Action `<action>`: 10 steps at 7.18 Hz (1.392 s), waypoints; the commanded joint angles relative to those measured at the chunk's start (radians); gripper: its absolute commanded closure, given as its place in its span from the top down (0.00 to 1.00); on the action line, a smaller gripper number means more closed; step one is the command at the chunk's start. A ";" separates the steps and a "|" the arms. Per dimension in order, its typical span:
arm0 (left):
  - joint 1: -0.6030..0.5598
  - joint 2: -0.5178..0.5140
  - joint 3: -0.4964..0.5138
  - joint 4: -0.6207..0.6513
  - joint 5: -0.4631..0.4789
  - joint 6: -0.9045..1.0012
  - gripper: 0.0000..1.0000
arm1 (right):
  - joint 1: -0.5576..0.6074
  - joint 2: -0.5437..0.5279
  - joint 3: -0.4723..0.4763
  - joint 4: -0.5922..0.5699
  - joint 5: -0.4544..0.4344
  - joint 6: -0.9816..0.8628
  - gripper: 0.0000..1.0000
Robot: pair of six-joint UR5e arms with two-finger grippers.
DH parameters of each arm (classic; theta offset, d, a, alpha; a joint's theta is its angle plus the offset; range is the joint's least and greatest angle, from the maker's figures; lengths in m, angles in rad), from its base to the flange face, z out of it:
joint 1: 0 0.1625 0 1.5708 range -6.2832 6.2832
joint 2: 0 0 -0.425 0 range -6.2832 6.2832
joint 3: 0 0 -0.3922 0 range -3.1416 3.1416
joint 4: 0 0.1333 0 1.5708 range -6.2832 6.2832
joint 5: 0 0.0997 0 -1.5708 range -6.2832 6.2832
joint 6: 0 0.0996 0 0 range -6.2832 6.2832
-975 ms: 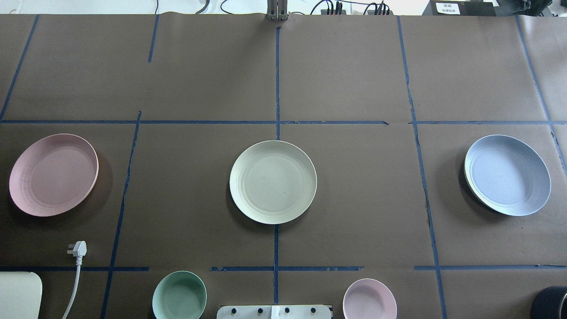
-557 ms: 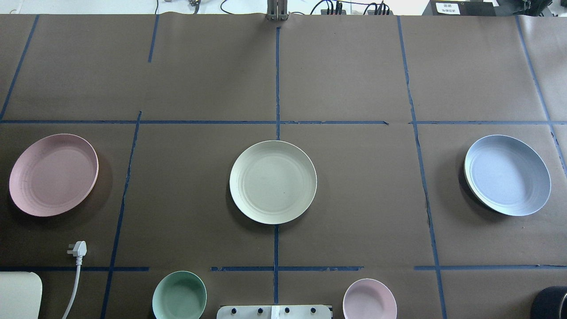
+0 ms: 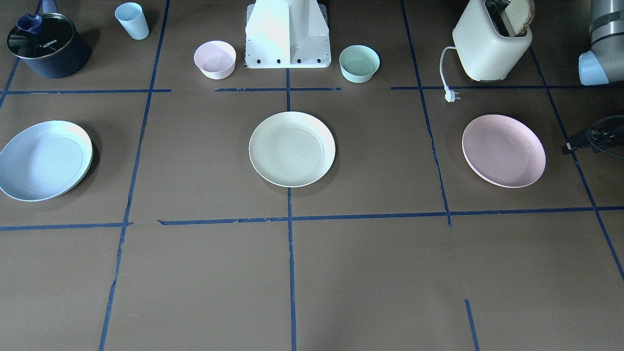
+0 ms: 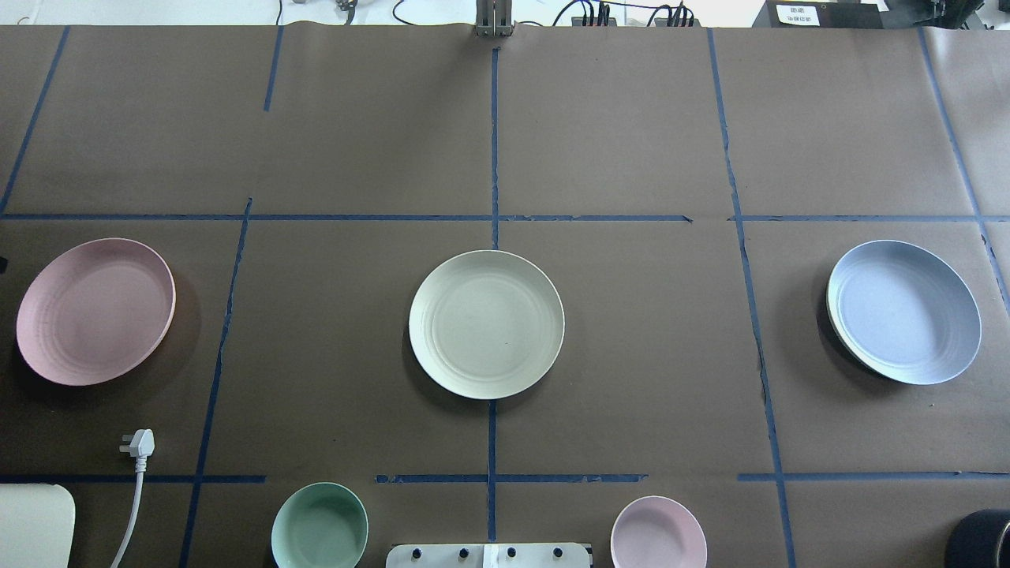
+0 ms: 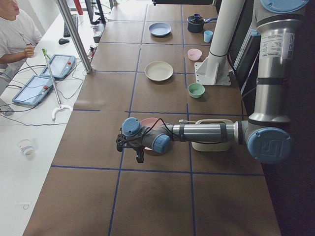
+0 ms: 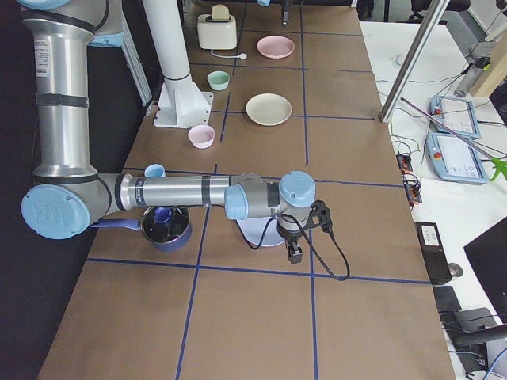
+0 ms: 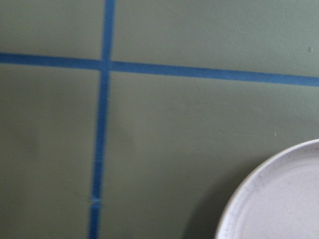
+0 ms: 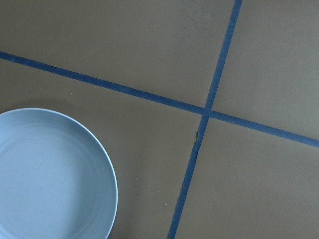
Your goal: Stack three plates with pink and blue
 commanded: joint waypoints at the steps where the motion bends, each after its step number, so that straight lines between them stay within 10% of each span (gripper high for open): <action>1: 0.079 -0.002 0.038 -0.068 -0.002 -0.066 0.94 | -0.012 -0.030 -0.003 0.092 0.006 0.011 1.00; 2: 0.094 0.000 0.067 -0.121 -0.005 -0.066 0.82 | -0.020 -0.031 -0.003 0.091 0.006 0.012 1.00; 3: 0.096 -0.002 0.079 -0.153 -0.008 -0.067 0.20 | -0.023 -0.031 -0.003 0.091 0.006 0.012 1.00; 4: 0.096 -0.008 0.076 -0.157 -0.010 -0.069 0.02 | -0.026 -0.031 -0.003 0.094 0.008 0.012 1.00; 7: 0.097 -0.053 0.064 -0.158 -0.025 -0.067 0.00 | -0.038 -0.031 -0.003 0.094 0.006 0.014 1.00; 10: 0.149 -0.294 0.023 -0.200 -0.235 -0.231 0.00 | -0.060 -0.030 0.000 0.097 0.006 0.041 1.00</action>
